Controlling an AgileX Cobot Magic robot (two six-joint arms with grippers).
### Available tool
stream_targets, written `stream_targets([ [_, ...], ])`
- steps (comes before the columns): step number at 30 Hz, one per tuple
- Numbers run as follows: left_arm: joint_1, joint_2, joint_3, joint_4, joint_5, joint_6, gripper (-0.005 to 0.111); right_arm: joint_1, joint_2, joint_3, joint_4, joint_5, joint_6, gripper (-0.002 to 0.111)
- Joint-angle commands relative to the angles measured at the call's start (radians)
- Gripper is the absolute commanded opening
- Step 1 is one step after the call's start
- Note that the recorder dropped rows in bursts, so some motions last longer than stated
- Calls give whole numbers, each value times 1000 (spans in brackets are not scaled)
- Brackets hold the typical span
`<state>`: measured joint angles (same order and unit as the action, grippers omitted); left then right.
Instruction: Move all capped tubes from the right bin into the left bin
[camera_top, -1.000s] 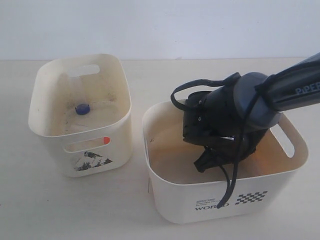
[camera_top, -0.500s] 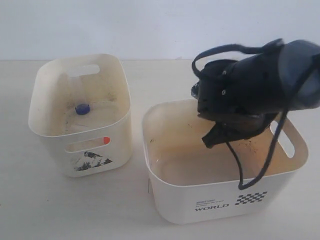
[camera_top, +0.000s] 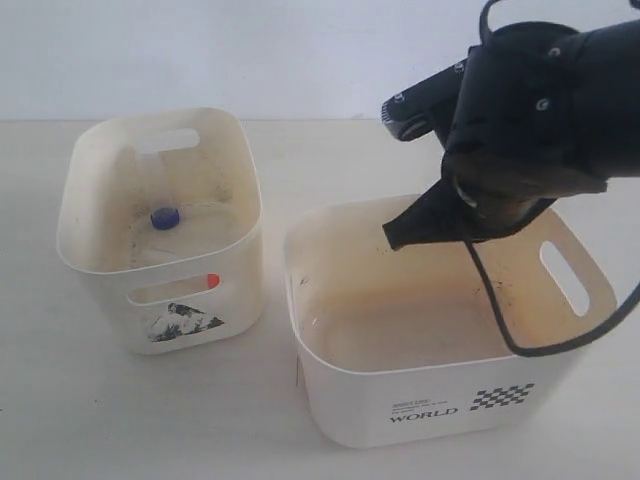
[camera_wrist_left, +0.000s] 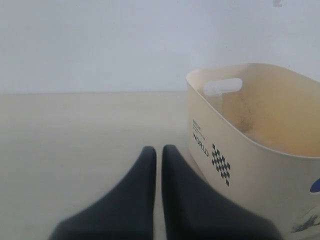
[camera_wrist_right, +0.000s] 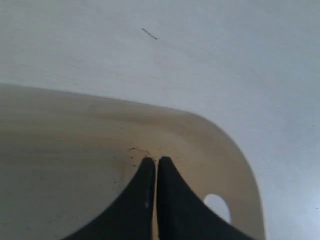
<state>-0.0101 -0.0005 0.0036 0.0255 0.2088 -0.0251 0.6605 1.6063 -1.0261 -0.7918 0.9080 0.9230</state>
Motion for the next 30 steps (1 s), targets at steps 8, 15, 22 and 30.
stream_targets([
  [8,0,0,-4,-6,-6,-10,4,-2,207,5,89,4,-32,89],
  [15,0,0,-4,-6,-6,-10,4,-4,280,5,64,5,-16,89],
  [22,0,0,-4,-6,-6,-10,4,-4,324,5,36,18,-7,89],
  [30,0,0,-4,-6,-6,-10,4,-4,361,5,14,33,21,89],
])
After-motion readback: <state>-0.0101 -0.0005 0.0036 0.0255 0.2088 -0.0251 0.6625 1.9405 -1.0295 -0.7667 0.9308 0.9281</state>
